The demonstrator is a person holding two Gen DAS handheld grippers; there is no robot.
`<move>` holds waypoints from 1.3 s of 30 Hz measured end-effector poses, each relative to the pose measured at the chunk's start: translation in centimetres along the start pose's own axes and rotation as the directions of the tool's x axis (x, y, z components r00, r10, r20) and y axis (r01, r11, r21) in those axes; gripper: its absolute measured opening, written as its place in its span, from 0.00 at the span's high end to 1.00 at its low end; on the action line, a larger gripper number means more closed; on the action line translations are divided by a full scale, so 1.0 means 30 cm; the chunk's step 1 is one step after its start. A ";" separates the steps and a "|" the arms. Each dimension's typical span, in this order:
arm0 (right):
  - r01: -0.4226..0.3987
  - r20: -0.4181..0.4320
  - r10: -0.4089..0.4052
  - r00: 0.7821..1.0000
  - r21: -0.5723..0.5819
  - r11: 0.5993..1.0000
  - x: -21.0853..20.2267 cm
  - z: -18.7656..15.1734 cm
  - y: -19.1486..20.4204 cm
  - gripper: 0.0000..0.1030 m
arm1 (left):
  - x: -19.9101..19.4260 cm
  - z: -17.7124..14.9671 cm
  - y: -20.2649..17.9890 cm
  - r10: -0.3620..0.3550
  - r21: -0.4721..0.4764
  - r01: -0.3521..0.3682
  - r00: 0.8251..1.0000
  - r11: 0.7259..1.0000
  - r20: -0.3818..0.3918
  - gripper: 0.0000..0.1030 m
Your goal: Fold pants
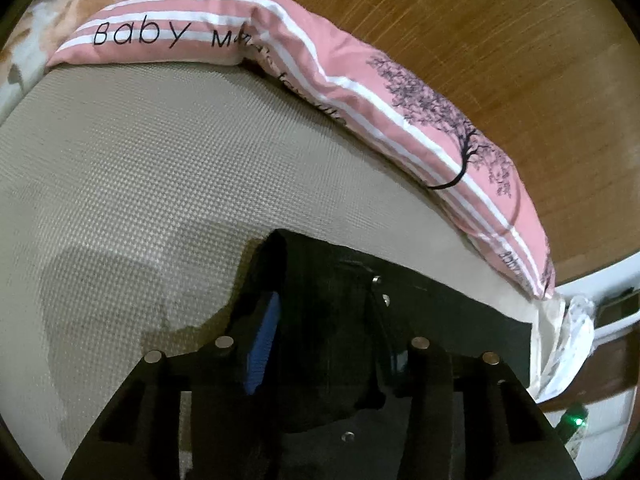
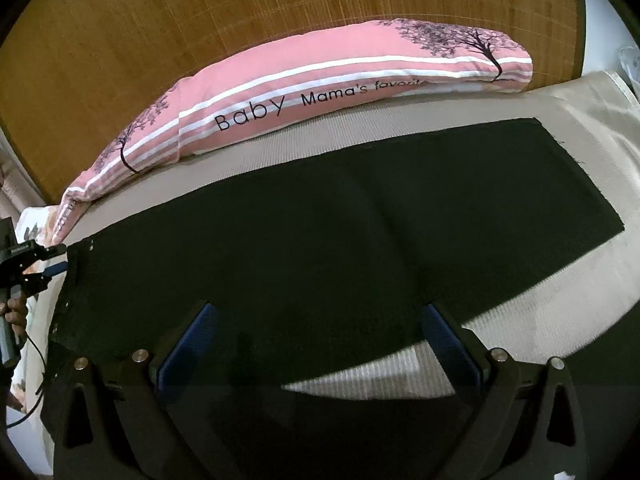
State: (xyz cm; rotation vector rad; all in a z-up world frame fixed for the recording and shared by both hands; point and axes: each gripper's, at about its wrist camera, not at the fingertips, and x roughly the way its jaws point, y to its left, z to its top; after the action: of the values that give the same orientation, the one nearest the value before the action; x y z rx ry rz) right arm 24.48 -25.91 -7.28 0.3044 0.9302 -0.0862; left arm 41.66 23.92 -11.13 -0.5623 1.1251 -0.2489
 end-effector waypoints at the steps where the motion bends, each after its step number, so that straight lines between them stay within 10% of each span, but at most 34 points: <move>1: -0.002 0.000 0.002 1.000 0.001 1.000 0.005 0.004 0.003 0.01 | 0.004 0.001 0.002 -0.013 0.005 0.013 1.000 1.000 -0.005 0.60; 11: -0.019 0.015 0.020 1.000 -0.047 0.999 0.036 0.033 0.046 0.01 | -0.008 0.030 0.017 -0.172 0.062 0.175 0.984 0.983 -0.049 0.66; 21: -0.028 0.012 0.029 1.000 -0.075 0.997 0.058 0.045 0.057 0.01 | 0.110 0.067 -0.015 -0.149 0.088 0.157 0.985 0.984 -0.091 0.66; 24: -0.032 0.012 0.033 0.999 -0.097 0.995 0.066 0.063 0.056 0.01 | 0.114 0.062 -0.024 -0.134 0.078 0.137 0.990 0.987 -0.040 0.67; 26: -0.041 0.009 0.043 0.999 -0.118 0.992 0.073 0.081 0.057 0.01 | 0.088 0.047 -0.032 -0.110 0.107 0.109 0.994 0.988 0.003 0.91; 39: -0.188 -0.113 0.152 0.982 -0.510 0.839 0.180 0.381 0.113 0.03 | -0.234 -0.087 -0.178 -0.279 0.257 0.223 0.938 0.940 0.208 0.92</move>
State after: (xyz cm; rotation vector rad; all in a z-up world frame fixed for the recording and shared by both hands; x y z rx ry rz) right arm 37.27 -25.73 -4.45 -0.1174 0.9529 0.3417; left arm 36.82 21.92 -3.56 -0.5143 0.7727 -0.5135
